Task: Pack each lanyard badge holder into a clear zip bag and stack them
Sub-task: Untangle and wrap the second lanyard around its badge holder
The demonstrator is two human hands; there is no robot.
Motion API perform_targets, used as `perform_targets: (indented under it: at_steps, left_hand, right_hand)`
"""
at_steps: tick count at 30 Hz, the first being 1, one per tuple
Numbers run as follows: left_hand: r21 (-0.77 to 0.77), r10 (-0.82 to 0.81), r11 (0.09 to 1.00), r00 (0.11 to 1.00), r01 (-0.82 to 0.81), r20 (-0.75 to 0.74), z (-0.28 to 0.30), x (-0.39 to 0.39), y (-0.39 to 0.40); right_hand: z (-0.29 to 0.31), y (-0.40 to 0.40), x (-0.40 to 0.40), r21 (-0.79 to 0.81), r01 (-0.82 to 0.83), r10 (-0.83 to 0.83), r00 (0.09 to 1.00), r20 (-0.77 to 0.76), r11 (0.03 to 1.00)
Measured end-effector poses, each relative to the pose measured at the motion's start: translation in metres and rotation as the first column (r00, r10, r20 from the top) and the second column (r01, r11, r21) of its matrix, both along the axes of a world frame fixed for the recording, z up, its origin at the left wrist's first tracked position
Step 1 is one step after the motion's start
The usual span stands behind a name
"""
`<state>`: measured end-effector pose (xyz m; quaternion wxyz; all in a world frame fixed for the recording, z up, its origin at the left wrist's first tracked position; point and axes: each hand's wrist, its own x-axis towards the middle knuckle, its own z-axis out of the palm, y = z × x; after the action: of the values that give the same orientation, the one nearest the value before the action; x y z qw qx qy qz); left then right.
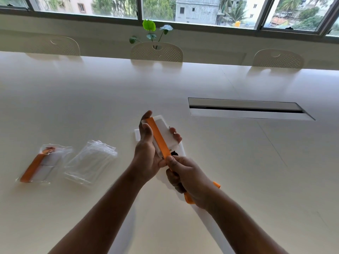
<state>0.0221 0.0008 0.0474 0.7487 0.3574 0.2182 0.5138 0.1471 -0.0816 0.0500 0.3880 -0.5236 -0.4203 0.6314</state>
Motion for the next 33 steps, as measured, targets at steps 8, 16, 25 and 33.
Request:
perform_targets:
  at_steps: [8,16,25,33]
  left_hand:
    - [-0.261,0.018,0.965,0.995,0.008,0.098,-0.001,0.001,-0.004]
    - [0.49,0.426,0.868,0.617,-0.073,-0.662,-0.004,-0.006,-0.002]
    - [0.435,0.072,0.884,0.872,0.17,-0.485,0.003,0.001,-0.029]
    - [0.186,0.101,0.98,0.977,-0.066,-0.187,0.018,0.009,-0.026]
  right_hand:
    - [0.001,-0.005,-0.001,0.176,0.072,-0.057,0.994,-0.093,0.982]
    - [0.014,0.0,0.014,0.302,0.098,-0.063,0.99,-0.125,0.948]
    - [0.036,0.006,0.017,0.368,0.104,-0.029,0.978,-0.204,0.924]
    - [0.018,0.0,0.003,0.339,0.062,0.001,0.983,-0.183,0.939]
